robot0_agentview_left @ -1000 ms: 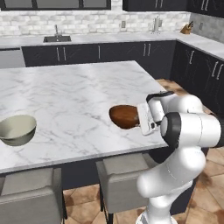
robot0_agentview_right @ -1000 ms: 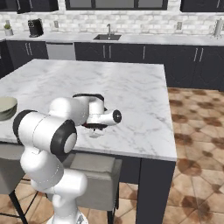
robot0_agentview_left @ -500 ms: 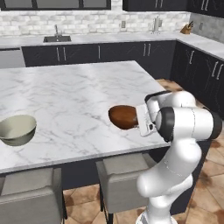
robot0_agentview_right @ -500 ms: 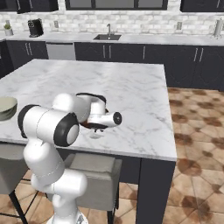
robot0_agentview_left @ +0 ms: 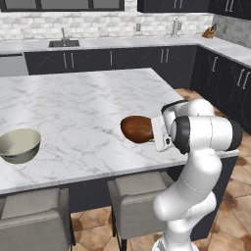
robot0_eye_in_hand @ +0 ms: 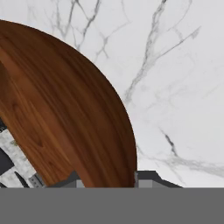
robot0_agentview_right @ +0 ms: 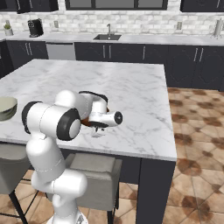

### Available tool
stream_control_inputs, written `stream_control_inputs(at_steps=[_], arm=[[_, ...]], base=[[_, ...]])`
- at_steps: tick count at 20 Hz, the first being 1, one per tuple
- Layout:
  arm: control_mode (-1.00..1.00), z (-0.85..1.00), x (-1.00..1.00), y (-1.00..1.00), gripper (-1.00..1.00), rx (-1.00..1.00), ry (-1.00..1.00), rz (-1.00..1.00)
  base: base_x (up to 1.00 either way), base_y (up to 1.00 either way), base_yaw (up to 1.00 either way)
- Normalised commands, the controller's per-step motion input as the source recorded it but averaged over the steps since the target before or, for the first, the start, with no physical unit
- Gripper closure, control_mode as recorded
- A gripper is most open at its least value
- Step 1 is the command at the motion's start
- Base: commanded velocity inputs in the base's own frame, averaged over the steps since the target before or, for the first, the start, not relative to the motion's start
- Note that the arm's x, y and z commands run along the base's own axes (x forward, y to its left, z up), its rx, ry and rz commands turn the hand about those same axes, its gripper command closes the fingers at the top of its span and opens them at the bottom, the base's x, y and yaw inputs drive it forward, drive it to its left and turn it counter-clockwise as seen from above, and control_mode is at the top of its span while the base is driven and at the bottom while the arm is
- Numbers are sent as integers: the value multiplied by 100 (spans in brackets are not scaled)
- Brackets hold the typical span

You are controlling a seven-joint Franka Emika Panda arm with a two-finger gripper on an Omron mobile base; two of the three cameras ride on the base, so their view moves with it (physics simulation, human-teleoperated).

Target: Pick up the bowls from the cabinet and place each bowl in front of a stool on the dining counter.

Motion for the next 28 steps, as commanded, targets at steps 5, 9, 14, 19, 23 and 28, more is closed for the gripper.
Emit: stream_control_inputs(at_steps=[5,9,14,19,23,28], arm=[[-100,0,0,0,-100,0,0,0],[-100,2,0,0,-100,0,0,0],[-100,42,-2,-1,-100,0,-3,1],[-100,87,0,-1,-100,0,0,1],[-100,93,-24,0,-100,-1,0,0],[-100,99,-72,0,-100,-4,2,0]], base=[[0,0,0],[0,0,0],[0,0,0],[0,0,0],[0,0,0],[0,0,0]])
